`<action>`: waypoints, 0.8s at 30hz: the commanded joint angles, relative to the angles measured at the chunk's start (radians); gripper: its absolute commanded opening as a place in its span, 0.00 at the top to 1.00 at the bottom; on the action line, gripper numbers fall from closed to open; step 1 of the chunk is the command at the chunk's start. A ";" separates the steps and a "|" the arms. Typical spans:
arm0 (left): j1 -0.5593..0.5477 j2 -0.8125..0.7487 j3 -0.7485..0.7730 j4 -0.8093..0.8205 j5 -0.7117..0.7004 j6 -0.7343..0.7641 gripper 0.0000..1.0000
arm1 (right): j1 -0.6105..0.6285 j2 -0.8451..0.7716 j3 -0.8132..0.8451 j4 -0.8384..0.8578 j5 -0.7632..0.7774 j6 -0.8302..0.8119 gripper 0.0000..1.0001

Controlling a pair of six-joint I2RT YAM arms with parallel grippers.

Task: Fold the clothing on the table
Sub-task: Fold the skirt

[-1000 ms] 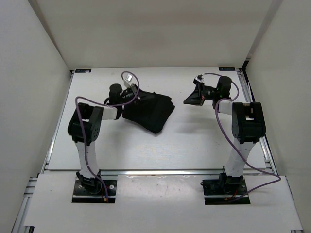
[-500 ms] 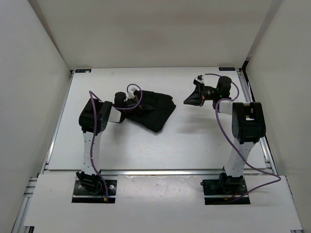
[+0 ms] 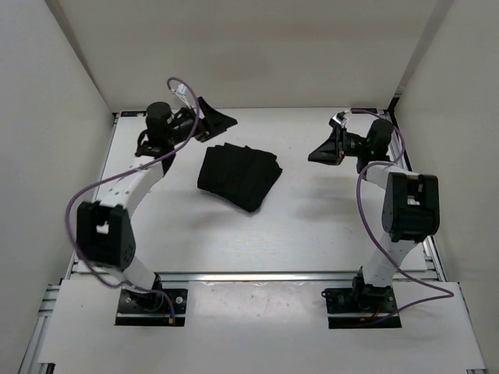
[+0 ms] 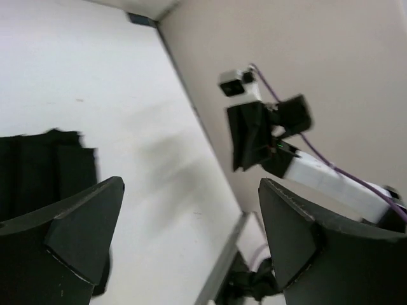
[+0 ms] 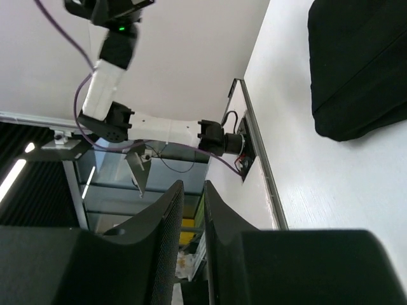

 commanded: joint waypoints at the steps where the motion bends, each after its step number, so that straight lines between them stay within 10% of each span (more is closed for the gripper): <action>1: 0.048 -0.149 -0.020 -0.497 -0.203 0.283 0.01 | -0.019 -0.074 -0.046 0.010 -0.183 -0.046 0.76; 6: 0.075 -0.405 -0.133 -0.807 -0.393 0.457 0.01 | -0.091 -0.151 -0.163 0.083 -0.186 -0.037 0.72; 16: 0.068 -0.871 -0.399 -0.877 -0.602 0.428 0.01 | -0.051 -0.272 -0.410 0.246 -0.052 0.023 0.67; 19: 0.081 -0.954 -0.396 -0.933 -0.648 0.437 0.01 | -0.039 -0.366 -0.455 0.017 0.016 -0.137 0.67; 24: 0.160 -1.002 -0.384 -1.087 -0.601 0.524 0.02 | -0.113 -0.525 -0.328 -1.014 0.317 -0.840 0.66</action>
